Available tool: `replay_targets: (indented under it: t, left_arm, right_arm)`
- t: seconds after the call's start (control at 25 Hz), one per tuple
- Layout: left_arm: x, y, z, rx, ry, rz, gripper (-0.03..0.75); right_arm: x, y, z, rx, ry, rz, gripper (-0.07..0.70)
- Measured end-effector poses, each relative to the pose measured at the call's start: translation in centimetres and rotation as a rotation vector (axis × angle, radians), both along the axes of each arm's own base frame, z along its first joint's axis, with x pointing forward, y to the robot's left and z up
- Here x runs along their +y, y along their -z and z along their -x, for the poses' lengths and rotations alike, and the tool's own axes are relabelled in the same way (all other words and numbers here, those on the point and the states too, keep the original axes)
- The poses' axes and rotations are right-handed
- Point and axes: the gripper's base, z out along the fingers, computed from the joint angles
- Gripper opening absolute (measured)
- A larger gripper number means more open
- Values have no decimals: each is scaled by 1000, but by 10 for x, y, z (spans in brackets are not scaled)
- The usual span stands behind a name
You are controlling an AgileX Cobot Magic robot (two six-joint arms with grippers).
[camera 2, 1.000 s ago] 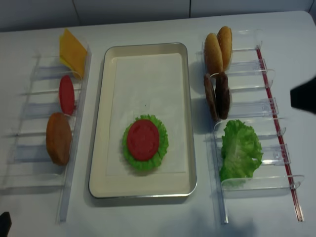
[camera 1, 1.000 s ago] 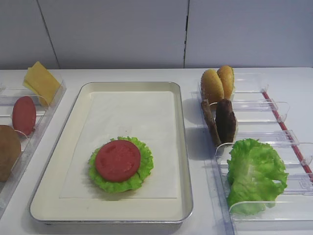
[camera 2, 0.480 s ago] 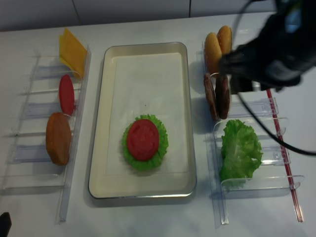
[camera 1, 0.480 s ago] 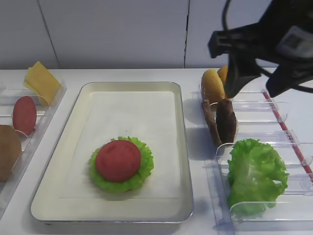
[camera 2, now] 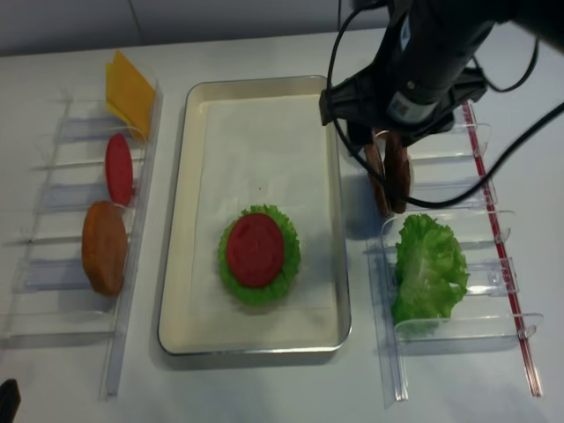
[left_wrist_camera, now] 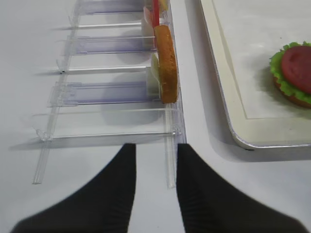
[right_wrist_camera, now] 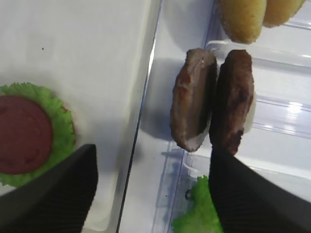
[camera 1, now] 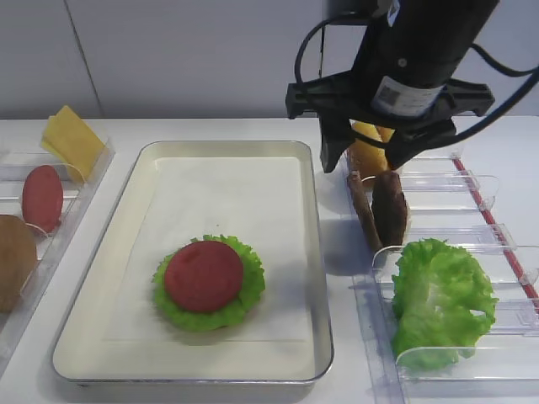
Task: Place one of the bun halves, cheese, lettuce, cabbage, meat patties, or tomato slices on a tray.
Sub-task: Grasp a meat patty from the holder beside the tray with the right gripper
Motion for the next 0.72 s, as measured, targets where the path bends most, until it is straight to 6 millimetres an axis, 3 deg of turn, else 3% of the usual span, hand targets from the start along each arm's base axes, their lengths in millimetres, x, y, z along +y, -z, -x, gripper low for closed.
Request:
replay_targets:
  t: [0.72]
  left_arm:
    - [0,0,0,0,0,0,197]
  right_arm:
    - [9,46,-32,-17,9,114,501]
